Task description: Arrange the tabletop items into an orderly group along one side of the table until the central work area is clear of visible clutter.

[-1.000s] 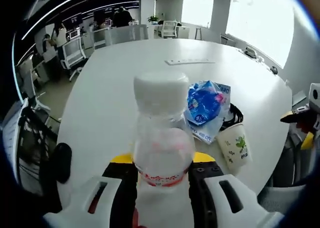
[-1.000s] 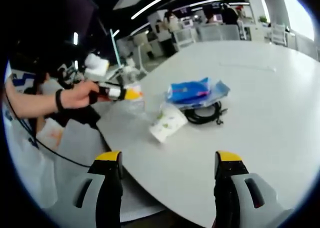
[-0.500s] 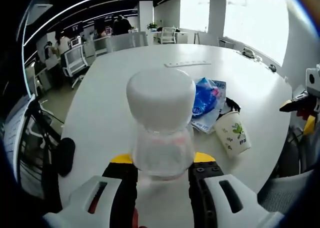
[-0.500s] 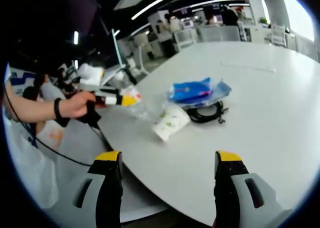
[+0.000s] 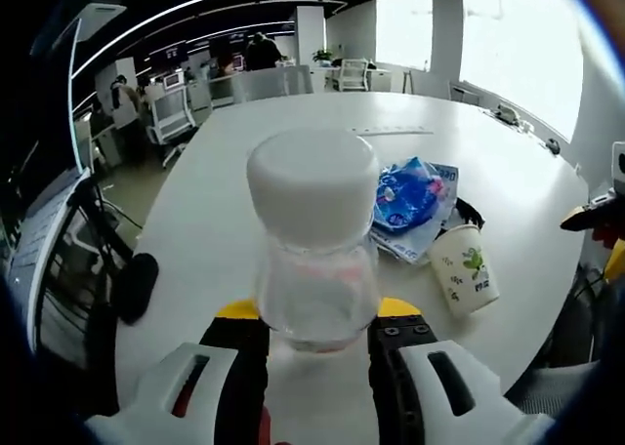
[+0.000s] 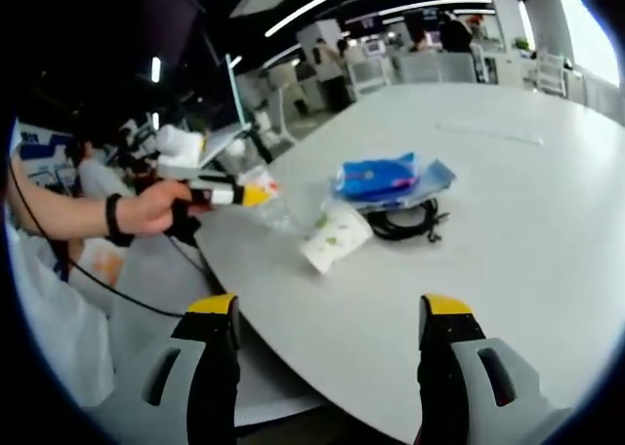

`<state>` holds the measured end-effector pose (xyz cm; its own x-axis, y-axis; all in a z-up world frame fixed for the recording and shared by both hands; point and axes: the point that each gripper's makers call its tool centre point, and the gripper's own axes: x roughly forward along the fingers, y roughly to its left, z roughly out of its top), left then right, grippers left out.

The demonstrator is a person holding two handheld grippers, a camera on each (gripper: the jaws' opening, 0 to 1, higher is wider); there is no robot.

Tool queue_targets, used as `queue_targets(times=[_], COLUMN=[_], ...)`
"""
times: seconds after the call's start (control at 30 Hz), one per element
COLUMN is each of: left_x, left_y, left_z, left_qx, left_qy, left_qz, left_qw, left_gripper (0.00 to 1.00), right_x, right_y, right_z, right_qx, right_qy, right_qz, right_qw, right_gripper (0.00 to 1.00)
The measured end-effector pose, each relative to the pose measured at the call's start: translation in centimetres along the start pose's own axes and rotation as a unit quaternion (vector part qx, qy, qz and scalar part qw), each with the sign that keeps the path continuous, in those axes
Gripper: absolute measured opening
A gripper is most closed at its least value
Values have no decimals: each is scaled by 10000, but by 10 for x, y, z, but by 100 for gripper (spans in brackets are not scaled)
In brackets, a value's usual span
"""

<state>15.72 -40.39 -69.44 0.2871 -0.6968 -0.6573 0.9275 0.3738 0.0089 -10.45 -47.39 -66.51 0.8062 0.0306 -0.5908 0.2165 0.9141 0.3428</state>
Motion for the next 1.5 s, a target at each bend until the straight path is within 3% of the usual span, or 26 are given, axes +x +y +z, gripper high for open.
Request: queue_targets(times=[0.5,1.03,1.5], left_x=[2,17,40], left_y=[1,7,8], left_z=[3,15,37], left_qx=[-270,-532,-539], left_qy=[-87,-123,-244], left_qz=[314,581,473], left_qw=[9991,9968,9971], left_gripper=[38,37,37], right_x=[5,4,3], right_y=[-2,-13,-18], right_z=[1,-4,-10], right_qx=[49,25,165], right_qy=[-89,24,83], right_qz=[112,204,81], right_qw=[9999,9998,9998], right_gripper=[74,73,73])
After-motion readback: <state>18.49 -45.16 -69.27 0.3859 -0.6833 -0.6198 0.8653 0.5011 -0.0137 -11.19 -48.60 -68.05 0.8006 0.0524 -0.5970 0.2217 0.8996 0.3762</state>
